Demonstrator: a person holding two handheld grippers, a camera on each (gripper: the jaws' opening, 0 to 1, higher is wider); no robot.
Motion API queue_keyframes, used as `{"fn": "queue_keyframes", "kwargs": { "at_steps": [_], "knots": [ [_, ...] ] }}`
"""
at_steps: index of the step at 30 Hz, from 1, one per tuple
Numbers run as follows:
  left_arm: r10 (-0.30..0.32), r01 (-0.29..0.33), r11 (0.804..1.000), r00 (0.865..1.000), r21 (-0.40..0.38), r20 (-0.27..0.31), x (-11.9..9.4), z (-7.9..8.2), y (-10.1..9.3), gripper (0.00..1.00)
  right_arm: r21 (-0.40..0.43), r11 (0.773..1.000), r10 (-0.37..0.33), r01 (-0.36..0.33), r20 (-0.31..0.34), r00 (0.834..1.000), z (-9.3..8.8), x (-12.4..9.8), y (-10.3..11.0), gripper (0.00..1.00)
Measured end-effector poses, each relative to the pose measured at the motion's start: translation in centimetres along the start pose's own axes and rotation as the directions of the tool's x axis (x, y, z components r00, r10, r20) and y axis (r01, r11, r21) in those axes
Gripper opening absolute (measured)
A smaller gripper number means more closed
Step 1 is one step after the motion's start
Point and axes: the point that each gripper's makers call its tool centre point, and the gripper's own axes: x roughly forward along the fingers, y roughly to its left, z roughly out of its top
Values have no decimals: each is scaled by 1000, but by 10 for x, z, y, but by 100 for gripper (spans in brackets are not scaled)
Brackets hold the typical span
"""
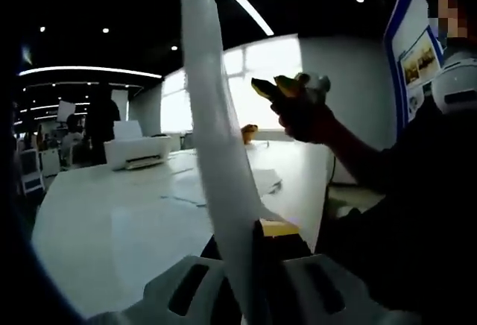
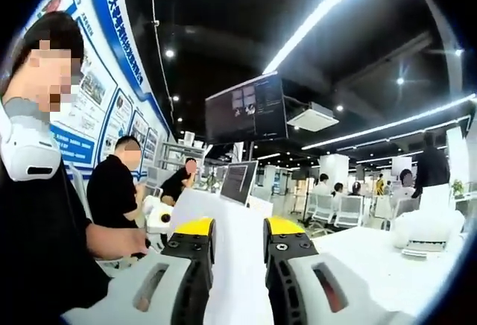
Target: Organize the stack of printing papers by aligning and flattening the scattered papers on the table
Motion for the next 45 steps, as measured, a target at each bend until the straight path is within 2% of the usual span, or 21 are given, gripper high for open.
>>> {"fn": "queue_keyframes", "kwargs": {
  "at_steps": [6,8,11,19,24,45],
  "knots": [
    [39,-38,999,999,28,-23,-1,-3,7,6,11,1000,-22,22,-30,999,-14,-3,-2,24],
    [74,-71,995,996,65,-39,-2,-4,13,6,20,1000,-19,20,-38,999,-17,-4,-1,25],
    [83,-79,994,995,76,-51,-2,-6,14,6,25,1000,-18,19,-46,999,-21,-7,-1,25],
    [106,-102,992,993,76,-52,-3,-10,19,6,33,999,-36,38,-50,998,-23,-16,-9,25],
    [157,-150,982,986,114,-55,-7,-13,30,6,40,998,-52,54,-51,997,-26,-21,-13,25],
    [232,-234,968,972,96,26,-22,-10,59,6,61,995,-81,85,-70,994,-36,-31,-17,25]
  ]
}}
